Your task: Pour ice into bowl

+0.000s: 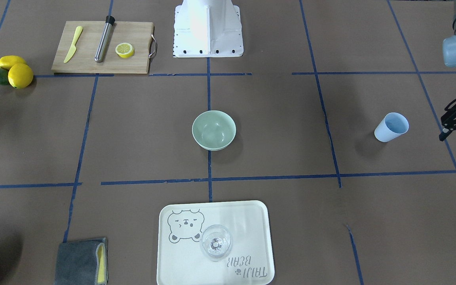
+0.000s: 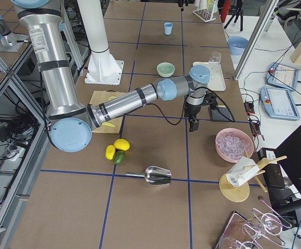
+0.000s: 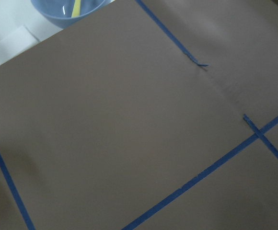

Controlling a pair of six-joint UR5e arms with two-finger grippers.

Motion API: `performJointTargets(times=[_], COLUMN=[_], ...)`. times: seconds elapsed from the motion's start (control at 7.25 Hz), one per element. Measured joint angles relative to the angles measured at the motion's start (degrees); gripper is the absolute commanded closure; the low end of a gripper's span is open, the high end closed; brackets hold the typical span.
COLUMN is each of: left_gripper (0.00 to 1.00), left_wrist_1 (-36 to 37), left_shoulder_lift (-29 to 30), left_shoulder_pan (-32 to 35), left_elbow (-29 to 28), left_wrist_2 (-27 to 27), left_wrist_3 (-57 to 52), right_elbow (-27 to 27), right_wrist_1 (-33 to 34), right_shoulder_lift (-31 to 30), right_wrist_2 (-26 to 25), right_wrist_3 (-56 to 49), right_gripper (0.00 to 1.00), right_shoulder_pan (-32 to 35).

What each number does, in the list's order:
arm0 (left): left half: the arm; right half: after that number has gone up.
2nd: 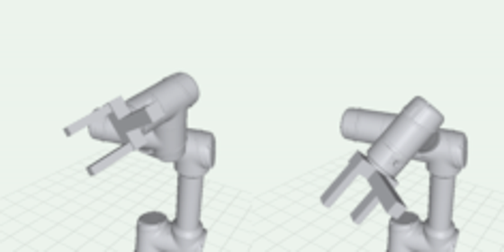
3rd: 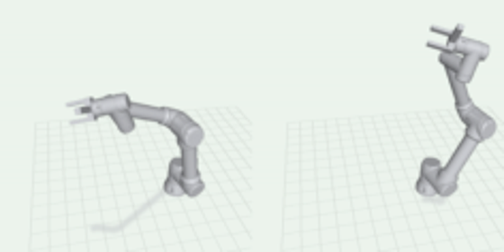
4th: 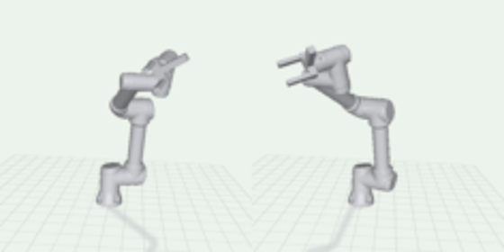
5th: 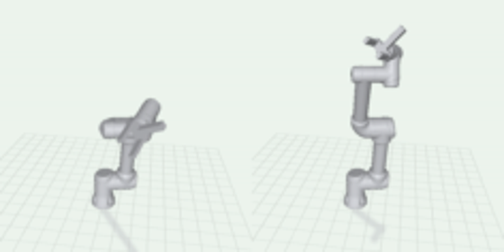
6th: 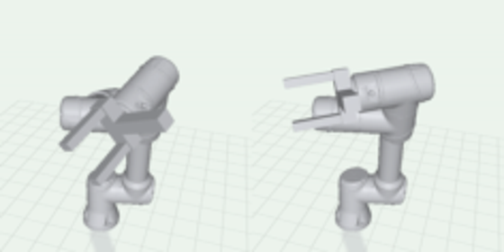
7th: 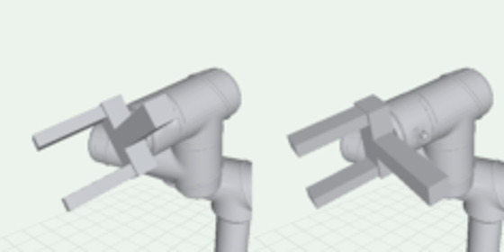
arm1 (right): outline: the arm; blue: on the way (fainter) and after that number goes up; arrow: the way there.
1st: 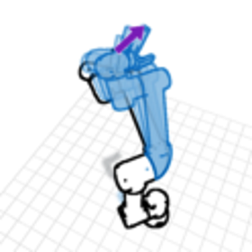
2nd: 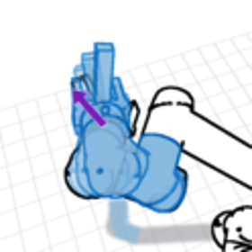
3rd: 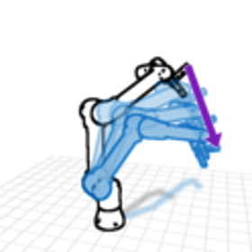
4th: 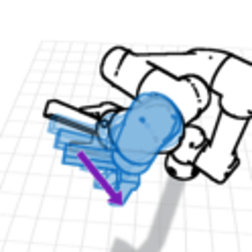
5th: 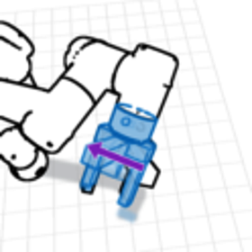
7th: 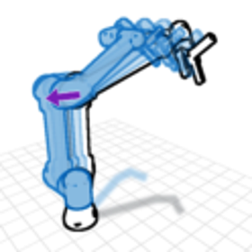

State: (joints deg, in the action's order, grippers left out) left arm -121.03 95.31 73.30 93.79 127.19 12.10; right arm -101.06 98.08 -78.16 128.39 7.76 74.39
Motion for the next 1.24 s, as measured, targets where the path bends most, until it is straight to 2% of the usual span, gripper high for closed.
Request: performJointTargets(times=[0.14, 0.41, 0.55, 0.83, 0.97, 1.24], left_gripper=[0.0, 0.0, 0.0, 0.0, 0.0, 0.0], left_wrist_1=[-4.4, -23.6, -31.9, -43.0, -48.1, -54.8], left_shoulder_lift=[-1.6, -7.7, -10.4, -13.7, -15.2, -18.5], left_shoulder_pan=[-1.2, -3.0, -3.5, -6.1, -9.9, -21.3], left_elbow=[-0.2, -2.0, -2.4, -2.5, -2.1, -0.2], left_wrist_2=[-1.3, -1.8, -1.6, -3.5, -9.0, -27.8], left_wrist_3=[0.8, -0.1, 2.6, 13.8, 21.3, 33.6], right_elbow=[0.0, -0.3, -0.5, -0.7, -0.8, -0.9], right_wrist_1=[-0.3, -0.5, -0.5, -0.5, -0.5, -0.5], right_shoulder_lift=[-1.0, -1.8, -1.9, -2.1, -2.1, -2.5], right_wrist_2=[0.0, 0.0, 0.0, 0.1, 0.1, 0.1], right_wrist_3=[-1.5, -2.3, -2.4, -2.5, -2.4, -2.4], right_gripper=[0.0, 0.0, 0.0, 0.0, 0.0, 0.0], right_shoulder_pan=[0.7, 1.5, 1.8, 1.9, 2.0, 2.3])
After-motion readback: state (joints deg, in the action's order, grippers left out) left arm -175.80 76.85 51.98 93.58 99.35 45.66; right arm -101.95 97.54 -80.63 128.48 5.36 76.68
